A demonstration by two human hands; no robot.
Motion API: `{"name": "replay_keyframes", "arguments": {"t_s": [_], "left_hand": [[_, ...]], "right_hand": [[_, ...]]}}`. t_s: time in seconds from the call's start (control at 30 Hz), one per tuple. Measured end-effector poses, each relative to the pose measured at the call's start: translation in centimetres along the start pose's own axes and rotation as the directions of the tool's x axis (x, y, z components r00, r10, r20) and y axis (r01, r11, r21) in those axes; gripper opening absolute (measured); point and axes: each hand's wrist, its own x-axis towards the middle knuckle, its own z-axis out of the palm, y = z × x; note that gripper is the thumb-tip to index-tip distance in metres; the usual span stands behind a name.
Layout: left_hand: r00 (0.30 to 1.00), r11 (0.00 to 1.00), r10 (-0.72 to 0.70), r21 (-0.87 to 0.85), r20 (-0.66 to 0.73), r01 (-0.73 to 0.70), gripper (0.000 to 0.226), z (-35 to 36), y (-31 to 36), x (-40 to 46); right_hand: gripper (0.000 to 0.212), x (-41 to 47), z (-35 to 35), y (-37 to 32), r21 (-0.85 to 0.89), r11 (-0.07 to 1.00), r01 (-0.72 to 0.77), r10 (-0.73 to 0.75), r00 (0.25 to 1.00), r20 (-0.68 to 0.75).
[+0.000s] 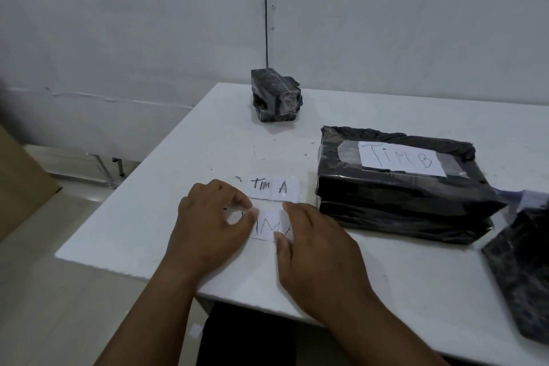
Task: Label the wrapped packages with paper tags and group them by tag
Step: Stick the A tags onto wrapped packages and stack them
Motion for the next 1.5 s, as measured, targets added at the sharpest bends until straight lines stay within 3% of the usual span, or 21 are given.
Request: {"name": "replay_keyframes", "arguments": {"t_s": [0.33, 0.47, 0.67, 0.87, 1.03, 1.23, 1.37, 1.5], "left_hand": [[0.999, 0.999, 0.018, -0.030, 0.030, -0.017, 0.020, 0.0, 0.5, 0.0], [0.998, 0.989, 0.048, -0.138, 0.032, -0.043, 0.016, -0.2, 0.6, -0.4], [0.995, 0.971, 0.101, -0.216, -0.009, -0.101, 0.013, -0.6, 0.7, -0.7], [0.990, 0.954, 0.107, -0.271, -0.091, -0.128, 0.008, -1.0, 0.8, -0.8], [0.983, 0.922, -0.013, -0.383, -0.186, -0.061, 0.009, -1.5, 0.5, -0.9], [0.974, 0.850, -0.112, -0.526, -0.197, -0.009, 0.008, -1.9, 0.7, -0.4], [0.948, 0.699, -0.228, -0.715, -0.224, -0.001, 0.030, -3.0, 1.4, 1.0], [0.876, 0.603, -0.355, -0.796, -0.326, -0.053, 0.028, -4.5, 2.6, 4.2]], "right_hand": [[0.041, 0.0, -0.1, 0.3, 0.053, 0.999, 0.010, -0.011, 1.000, 0.021], [0.042, 0.0, -0.2, 0.4, 0.080, 0.997, 0.002, -0.005, 0.999, 0.043], [0.023, 0.1, -0.9, 0.3, 0.176, 0.984, -0.013, 0.000, 0.998, 0.069], [0.013, 0.2, -1.0, 0.3, 0.223, 0.974, -0.029, 0.028, 1.000, 0.007], [0.006, 0.2, -0.8, 0.6, 0.275, 0.958, -0.078, 0.092, 0.995, -0.039], [0.009, 0.5, -1.9, 0.7, 0.469, 0.882, -0.048, 0.120, 0.985, -0.124], [0.016, 1.4, -4.4, -0.6, 0.501, 0.865, 0.015, 0.100, 0.975, -0.200], [0.021, 4.6, -8.3, -1.9, 0.546, 0.837, 0.030, 0.138, 0.954, -0.265]]}}
